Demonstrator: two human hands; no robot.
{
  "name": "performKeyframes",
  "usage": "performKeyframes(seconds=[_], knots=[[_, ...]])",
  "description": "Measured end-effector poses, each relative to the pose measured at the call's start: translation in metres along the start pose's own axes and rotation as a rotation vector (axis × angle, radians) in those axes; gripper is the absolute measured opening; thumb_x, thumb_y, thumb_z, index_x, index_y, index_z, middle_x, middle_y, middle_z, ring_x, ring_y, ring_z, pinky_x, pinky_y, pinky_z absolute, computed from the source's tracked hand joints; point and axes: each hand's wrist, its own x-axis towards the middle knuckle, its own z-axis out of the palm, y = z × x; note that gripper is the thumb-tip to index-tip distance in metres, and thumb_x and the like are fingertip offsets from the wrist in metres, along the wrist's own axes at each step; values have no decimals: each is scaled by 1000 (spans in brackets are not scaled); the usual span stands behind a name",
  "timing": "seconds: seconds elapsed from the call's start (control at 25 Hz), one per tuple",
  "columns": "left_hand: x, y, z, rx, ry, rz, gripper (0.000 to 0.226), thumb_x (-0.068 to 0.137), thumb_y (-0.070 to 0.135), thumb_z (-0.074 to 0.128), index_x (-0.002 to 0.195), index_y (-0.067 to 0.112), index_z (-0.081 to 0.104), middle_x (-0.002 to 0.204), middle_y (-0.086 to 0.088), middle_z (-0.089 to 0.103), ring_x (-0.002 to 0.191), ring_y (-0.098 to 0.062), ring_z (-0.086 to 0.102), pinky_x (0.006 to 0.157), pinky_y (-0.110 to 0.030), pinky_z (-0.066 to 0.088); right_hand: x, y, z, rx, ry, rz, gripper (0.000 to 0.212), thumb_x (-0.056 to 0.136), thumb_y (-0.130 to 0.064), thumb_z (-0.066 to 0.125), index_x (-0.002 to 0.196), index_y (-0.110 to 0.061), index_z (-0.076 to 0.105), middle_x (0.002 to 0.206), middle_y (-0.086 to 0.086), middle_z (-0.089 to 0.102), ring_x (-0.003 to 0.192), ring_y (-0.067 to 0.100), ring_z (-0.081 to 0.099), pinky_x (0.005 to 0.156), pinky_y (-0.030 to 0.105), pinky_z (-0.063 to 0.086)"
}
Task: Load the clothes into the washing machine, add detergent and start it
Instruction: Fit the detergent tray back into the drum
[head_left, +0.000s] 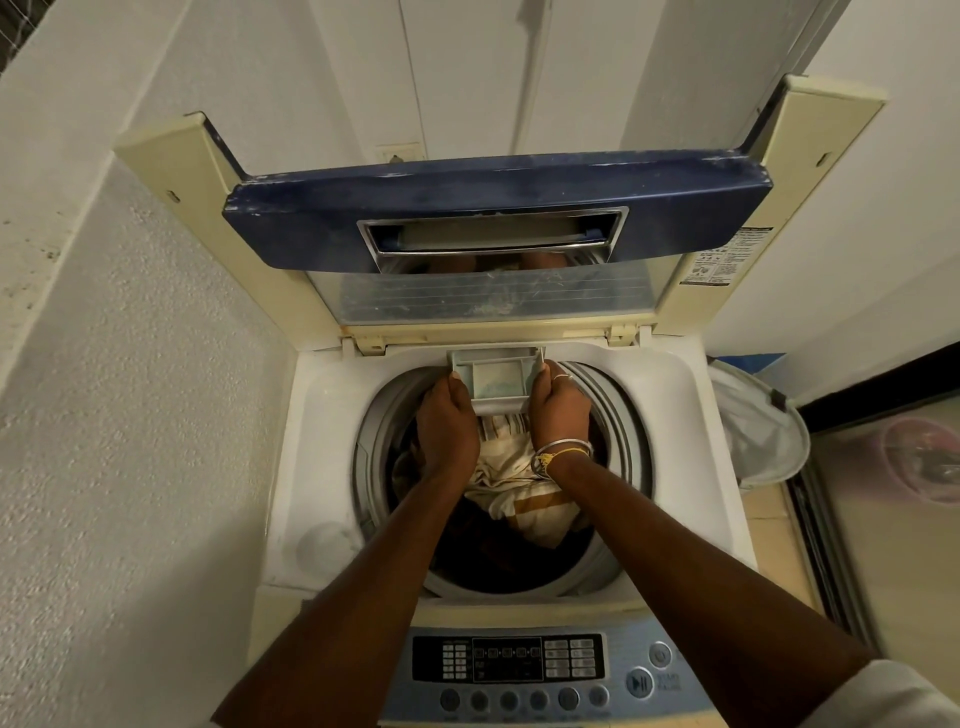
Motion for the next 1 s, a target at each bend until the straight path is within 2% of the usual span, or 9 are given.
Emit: performKeyframes(seconds=[0.12, 0.32, 0.4, 0.52, 0.64, 0.76, 1.0], knots=[[3, 1, -3, 7, -50, -8, 33, 107, 28, 36, 99, 12, 64, 89, 0, 62, 79, -10, 55, 71, -26, 40, 0, 2, 0, 1, -17, -7, 33, 105, -26, 37, 90, -10, 61, 72, 7, 61, 67, 23, 59, 63, 30, 45], [2, -3, -3, 22, -42, -5, 38, 107, 32, 35, 100, 10, 65, 93, -8, 66, 86, -20, 61, 77, -37, 51, -2, 1, -3, 8, -27, 5, 33, 105, -27, 38, 92, -11, 63, 72, 3, 59, 68, 20, 57, 63, 28, 42], [0, 0, -1, -8, -30, -47, 39, 107, 32, 34, 103, 9, 65, 95, -8, 65, 86, -19, 60, 76, -35, 48, 0, 1, -4, 15, -32, 11, 33, 105, -27, 38, 90, -12, 63, 70, 1, 58, 66, 18, 56, 62, 27, 40], [-1, 7, -4, -23, -24, -45, 35, 107, 29, 35, 102, 11, 65, 90, 1, 61, 76, -6, 53, 72, -26, 39, 0, 0, -3, 10, -31, 8, 33, 105, -27, 38, 87, -11, 61, 68, 2, 57, 63, 18, 55, 61, 25, 38], [-2, 8, -2, -48, -1, -41, 37, 107, 29, 35, 111, 8, 66, 99, -1, 64, 87, -10, 57, 78, -27, 42, 0, -2, -2, 26, -17, 30, 33, 105, -26, 39, 88, -10, 61, 70, 3, 58, 63, 17, 56, 61, 27, 41], [-3, 6, 3, -58, 24, -39, 39, 107, 30, 34, 115, 8, 65, 107, -7, 68, 97, -18, 63, 84, -31, 49, -1, -1, -2, 32, 8, 22, 32, 104, -24, 40, 85, -10, 61, 68, 5, 59, 64, 23, 58, 62, 33, 47], [3, 13, 3, -37, -21, -134, 40, 108, 30, 32, 114, 5, 63, 99, 0, 58, 91, -12, 52, 80, -28, 38, 2, -8, -1, 7, -7, 91, 34, 104, -25, 40, 74, -15, 53, 58, -5, 47, 59, 21, 53, 60, 28, 39]])
